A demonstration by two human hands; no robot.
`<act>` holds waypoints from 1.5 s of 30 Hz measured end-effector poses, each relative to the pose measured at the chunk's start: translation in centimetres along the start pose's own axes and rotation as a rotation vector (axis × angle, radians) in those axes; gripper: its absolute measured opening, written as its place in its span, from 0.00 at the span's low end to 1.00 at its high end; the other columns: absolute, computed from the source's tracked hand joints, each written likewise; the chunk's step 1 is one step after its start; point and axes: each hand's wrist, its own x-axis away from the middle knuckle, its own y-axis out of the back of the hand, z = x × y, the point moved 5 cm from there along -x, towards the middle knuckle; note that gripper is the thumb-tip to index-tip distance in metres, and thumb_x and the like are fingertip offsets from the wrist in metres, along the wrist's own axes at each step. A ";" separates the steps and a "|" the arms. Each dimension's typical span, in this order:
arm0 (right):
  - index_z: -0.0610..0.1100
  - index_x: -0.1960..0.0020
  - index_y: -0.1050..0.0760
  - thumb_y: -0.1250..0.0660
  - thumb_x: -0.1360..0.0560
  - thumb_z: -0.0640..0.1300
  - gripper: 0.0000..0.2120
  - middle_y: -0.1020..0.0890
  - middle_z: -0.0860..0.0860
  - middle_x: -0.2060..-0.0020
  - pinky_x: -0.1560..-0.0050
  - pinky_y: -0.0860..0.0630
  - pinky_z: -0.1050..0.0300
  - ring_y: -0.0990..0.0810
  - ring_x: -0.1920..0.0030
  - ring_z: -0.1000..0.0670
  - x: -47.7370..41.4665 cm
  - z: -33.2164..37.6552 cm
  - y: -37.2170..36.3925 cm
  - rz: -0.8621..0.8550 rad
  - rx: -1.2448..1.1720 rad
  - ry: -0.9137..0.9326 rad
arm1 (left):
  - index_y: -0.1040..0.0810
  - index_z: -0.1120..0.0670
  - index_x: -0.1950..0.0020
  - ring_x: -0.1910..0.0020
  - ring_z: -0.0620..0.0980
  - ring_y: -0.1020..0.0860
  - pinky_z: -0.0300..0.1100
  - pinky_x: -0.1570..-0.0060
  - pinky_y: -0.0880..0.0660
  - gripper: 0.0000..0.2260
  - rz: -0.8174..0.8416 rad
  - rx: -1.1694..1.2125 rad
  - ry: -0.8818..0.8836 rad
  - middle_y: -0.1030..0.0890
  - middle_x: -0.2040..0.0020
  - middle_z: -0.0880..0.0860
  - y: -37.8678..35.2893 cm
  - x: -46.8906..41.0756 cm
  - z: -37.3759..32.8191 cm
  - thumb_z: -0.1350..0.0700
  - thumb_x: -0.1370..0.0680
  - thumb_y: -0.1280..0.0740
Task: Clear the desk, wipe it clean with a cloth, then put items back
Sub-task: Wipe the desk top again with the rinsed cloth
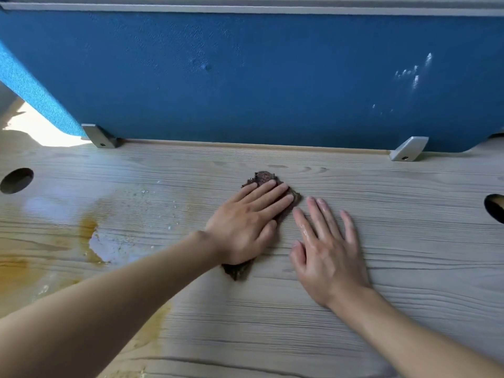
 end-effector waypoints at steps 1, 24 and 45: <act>0.45 0.25 0.31 0.49 0.24 0.54 0.31 0.36 0.44 0.23 0.25 0.42 0.37 0.40 0.22 0.46 0.0 -0.1 0.0 -0.006 -0.003 0.000 | 0.48 0.46 0.18 0.20 0.46 0.55 0.45 0.22 0.57 0.29 -0.017 -0.019 0.078 0.50 0.18 0.47 0.2 -1.0 1.4 0.45 0.20 0.57; 0.38 0.25 0.33 0.48 0.24 0.54 0.32 0.36 0.45 0.23 0.25 0.43 0.39 0.40 0.22 0.49 -0.8 6.0 -0.7 -0.032 -0.013 0.167 | 0.45 0.53 0.19 0.19 0.51 0.55 0.49 0.21 0.58 0.30 -0.059 -0.017 0.086 0.49 0.18 0.51 0.2 7.5 1.7 0.46 0.21 0.51; 0.37 0.23 0.40 0.50 0.23 0.54 0.33 0.40 0.45 0.22 0.25 0.44 0.38 0.43 0.21 0.48 -1.0 6.2 -0.9 -0.009 0.020 0.188 | 0.48 0.51 0.18 0.19 0.49 0.53 0.49 0.21 0.56 0.32 -0.159 -0.031 0.650 0.49 0.18 0.50 2.0 3.2 9.9 0.45 0.23 0.58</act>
